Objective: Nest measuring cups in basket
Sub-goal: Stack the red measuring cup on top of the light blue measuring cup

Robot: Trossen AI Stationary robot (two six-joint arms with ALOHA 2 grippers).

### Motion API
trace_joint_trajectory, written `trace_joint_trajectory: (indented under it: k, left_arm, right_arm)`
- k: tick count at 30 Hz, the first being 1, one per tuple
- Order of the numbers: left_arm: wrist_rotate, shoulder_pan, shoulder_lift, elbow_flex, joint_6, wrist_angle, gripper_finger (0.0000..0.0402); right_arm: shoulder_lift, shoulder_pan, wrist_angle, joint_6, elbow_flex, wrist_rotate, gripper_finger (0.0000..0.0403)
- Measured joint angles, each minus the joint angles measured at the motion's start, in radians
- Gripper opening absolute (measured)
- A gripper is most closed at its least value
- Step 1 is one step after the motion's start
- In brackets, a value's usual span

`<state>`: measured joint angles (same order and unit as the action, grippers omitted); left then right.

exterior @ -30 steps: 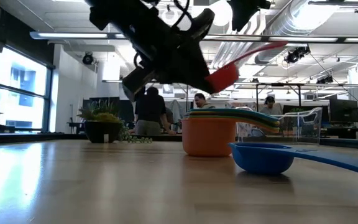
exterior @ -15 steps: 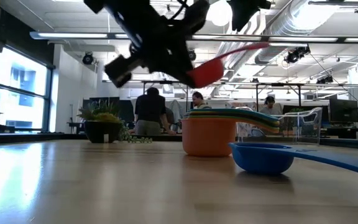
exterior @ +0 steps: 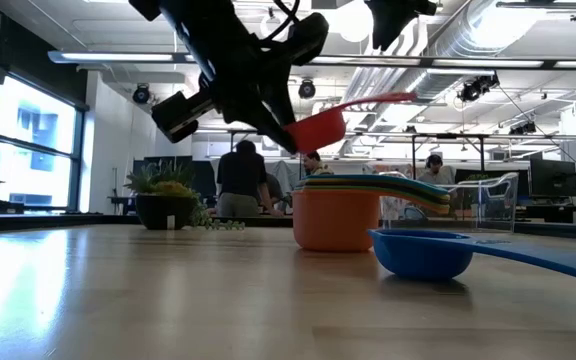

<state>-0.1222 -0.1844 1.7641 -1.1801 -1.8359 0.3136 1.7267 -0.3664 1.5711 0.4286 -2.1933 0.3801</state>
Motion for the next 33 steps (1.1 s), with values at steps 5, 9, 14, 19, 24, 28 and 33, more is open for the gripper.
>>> trace_joint_trajectory:
  k: [5, 9, 14, 19, 24, 28, 33]
  left_arm:
    - [0.006, 0.001, 0.002, 0.000, -0.002, 0.002, 0.0010]
    - [0.015, 0.001, 0.011, 0.001, -0.010, -0.001, 0.0010]
    - [0.017, 0.001, 0.019, 0.000, -0.017, -0.003, 0.0010]
    - [0.030, 0.001, 0.024, 0.000, -0.018, -0.007, 0.0010]
    - [0.028, 0.008, 0.024, 0.000, -0.011, -0.028, 0.0010]
    - [0.033, 0.014, 0.024, 0.000, 0.005, -0.028, 0.0010]
    - [0.039, 0.021, 0.024, 0.000, 0.005, -0.028, 0.0010]
  right_arm:
    - [0.000, 0.000, 0.000, 0.000, 0.000, 0.000, 0.0092]
    - [0.000, 0.000, 0.000, 0.000, 0.000, -0.005, 0.0092]
    - [0.000, 0.000, 0.000, 0.001, 0.000, -0.012, 0.0092]
    - [0.000, 0.000, 0.000, 0.012, 0.000, -0.011, 0.0092]
    - [0.000, 0.000, 0.000, 0.012, 0.000, -0.011, 0.0092]
    - [0.000, 0.000, 0.000, 0.012, 0.000, -0.011, 0.0092]
    - [0.000, 0.000, 0.000, 0.012, 0.000, -0.011, 0.0092]
